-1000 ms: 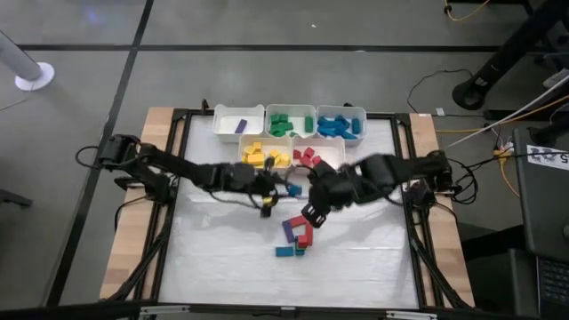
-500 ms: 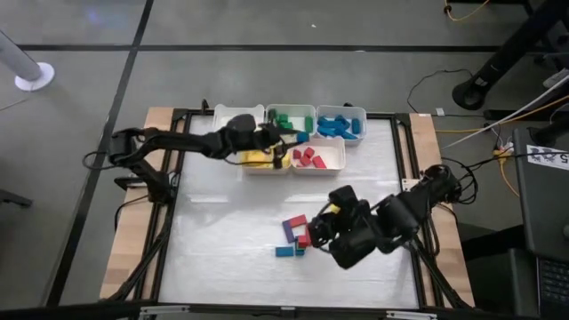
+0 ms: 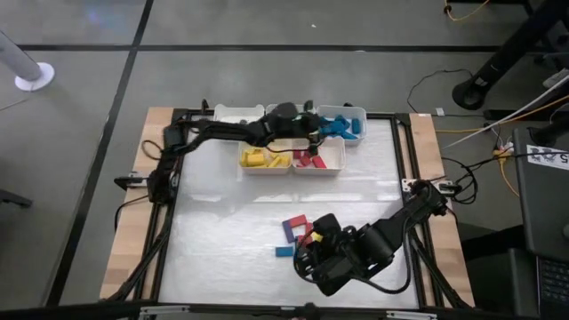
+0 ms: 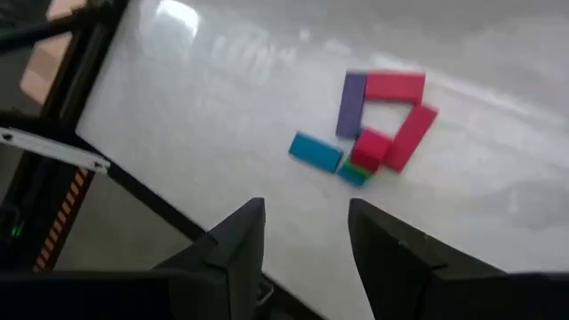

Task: Sort blocks
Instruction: Put the blue block into the top right bin, then put the red block into the bottom right bin

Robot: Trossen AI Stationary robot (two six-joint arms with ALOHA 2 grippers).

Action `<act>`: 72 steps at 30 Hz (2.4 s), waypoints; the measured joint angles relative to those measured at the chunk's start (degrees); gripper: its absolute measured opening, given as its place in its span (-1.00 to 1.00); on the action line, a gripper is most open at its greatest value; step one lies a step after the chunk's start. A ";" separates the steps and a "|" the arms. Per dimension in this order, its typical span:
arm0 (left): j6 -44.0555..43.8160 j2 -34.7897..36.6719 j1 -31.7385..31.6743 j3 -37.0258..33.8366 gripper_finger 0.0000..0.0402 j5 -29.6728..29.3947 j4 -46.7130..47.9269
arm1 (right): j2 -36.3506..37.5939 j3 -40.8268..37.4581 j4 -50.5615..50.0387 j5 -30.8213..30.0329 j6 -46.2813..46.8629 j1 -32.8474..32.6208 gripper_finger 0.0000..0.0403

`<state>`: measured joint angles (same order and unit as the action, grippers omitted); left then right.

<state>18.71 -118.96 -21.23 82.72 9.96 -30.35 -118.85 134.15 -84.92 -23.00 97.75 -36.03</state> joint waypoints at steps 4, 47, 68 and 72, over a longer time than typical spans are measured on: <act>0.88 -7.03 -1.18 6.58 -0.43 -0.05 3.22 | -0.06 0.00 -0.20 1.59 0.94 -0.71 -0.18; -2.04 22.33 -5.40 10.23 -0.05 5.51 59.25 | -1.07 0.01 3.12 3.67 -3.59 0.48 -0.18; -15.30 58.01 -0.09 -13.35 -0.06 9.33 74.48 | -10.60 0.04 -1.04 11.30 3.64 7.48 -0.18; -16.00 61.22 1.75 -16.29 -0.06 9.33 74.69 | -12.84 0.00 -3.61 15.30 5.58 8.52 -0.18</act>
<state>2.72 -57.74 -19.48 66.42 19.29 44.34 -131.69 134.15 -88.53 -7.70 103.33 -27.51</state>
